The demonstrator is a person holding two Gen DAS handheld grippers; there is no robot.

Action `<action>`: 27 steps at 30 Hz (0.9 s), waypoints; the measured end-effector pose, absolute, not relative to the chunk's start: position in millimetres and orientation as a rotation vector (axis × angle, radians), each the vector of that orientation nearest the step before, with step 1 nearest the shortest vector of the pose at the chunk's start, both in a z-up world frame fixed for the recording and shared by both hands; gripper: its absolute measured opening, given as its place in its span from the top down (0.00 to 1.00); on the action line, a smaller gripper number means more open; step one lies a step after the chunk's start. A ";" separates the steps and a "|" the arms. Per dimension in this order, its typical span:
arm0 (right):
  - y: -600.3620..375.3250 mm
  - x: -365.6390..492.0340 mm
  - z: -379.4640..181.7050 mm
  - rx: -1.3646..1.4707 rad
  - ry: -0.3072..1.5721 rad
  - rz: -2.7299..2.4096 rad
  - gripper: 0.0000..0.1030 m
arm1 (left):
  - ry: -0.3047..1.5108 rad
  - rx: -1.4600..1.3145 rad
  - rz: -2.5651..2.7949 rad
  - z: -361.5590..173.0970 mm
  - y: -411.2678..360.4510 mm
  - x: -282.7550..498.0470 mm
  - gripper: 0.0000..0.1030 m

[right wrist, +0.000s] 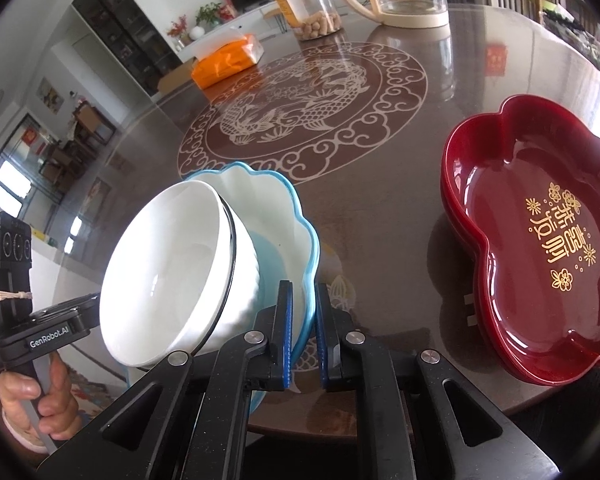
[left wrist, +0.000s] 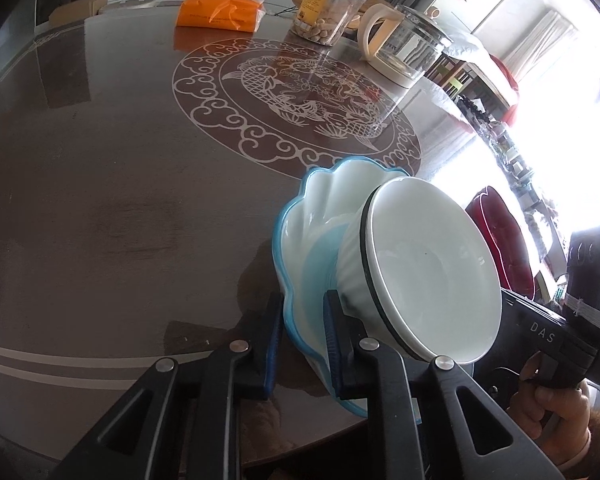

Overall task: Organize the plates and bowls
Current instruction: 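Lift the bowl stack with both tools and carry it over the red plates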

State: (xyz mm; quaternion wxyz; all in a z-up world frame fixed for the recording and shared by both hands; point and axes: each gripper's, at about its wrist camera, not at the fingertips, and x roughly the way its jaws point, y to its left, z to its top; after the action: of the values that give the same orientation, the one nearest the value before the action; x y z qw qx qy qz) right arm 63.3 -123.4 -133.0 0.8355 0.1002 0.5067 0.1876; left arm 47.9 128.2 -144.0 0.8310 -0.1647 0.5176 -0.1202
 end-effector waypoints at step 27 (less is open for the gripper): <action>-206.9 55.1 -39.9 0.234 0.857 0.230 0.88 | 0.953 -0.212 -0.455 -54.8 25.7 93.6 0.82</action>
State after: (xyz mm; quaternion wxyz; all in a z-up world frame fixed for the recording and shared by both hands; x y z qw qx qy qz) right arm 55.1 -206.9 -39.9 0.8966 0.1129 0.4136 0.1110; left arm 93.6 25.7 -54.8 0.8585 -0.1007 0.4537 -0.2169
